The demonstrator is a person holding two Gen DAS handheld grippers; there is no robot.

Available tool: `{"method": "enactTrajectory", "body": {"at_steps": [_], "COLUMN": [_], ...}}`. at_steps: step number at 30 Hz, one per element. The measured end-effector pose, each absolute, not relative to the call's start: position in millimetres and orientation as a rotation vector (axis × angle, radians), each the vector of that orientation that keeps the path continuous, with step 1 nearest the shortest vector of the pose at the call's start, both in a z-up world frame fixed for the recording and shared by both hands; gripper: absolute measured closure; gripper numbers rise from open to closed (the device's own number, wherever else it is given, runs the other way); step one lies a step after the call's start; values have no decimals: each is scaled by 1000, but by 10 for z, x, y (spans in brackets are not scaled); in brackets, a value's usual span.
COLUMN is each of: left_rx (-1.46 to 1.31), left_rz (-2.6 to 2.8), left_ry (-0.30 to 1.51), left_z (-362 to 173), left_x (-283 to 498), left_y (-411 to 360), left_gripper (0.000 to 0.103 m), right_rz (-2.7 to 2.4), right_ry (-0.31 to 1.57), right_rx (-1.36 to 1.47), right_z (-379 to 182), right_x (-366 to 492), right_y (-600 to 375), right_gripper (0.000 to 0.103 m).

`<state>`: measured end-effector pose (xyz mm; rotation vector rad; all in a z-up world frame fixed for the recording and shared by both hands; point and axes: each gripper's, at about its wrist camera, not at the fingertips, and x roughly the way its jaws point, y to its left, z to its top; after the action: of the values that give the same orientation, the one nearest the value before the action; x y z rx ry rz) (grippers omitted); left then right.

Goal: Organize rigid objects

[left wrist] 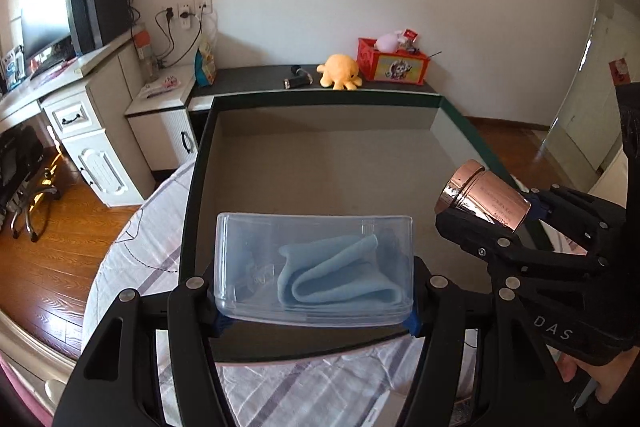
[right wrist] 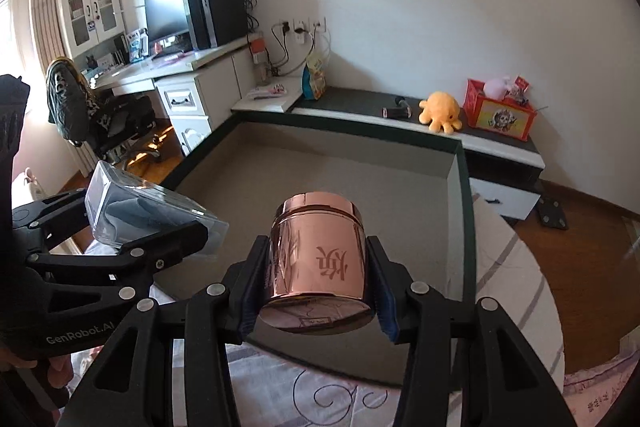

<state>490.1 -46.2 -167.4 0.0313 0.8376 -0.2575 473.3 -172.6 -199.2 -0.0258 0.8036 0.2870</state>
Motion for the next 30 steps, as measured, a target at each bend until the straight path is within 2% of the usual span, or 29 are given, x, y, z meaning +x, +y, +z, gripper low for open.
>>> {"method": "enactTrajectory", "body": {"at_steps": [5,12,13,17,20,22,24,25,30], "left_rx": [64,44,36,28,34,49,56,58,48], "left_rz": [-208,-200,-200,-165,-116,-83,-41,-29,17], "left_ry": [899,864,842,693,542,446,370,335,245], "left_z": [-1919,-1843,-1791,-1457,-1172,-1020,-898,-851,-662], "left_x": [4992,4818,4761,4350,3867,3509,3144,2971,2263], "left_y": [-473,-397,-366,-287,-223,-202,-186,-180,-88], "left_gripper": [40,34,31,12,0,0,0,0,0], "right_rz": [276,264,255,232,241,243,237,232,161], "right_ry": [872,916,906,795,693,618,541,495,342], "right_rx": [-33,36,45,70,102,112,116,106,52], "right_z": [-2136,-2192,-2154,-1818,-1548,-1368,-1214,-1139,-977], "right_x": [4888,4840,4795,4437,4059,3753,3408,3222,2445], "right_y": [-1655,-1736,-1747,-1808,-1848,-1852,-1834,-1816,-1698], "right_gripper": [55,54,50,21,19,14,3,0,0]}}
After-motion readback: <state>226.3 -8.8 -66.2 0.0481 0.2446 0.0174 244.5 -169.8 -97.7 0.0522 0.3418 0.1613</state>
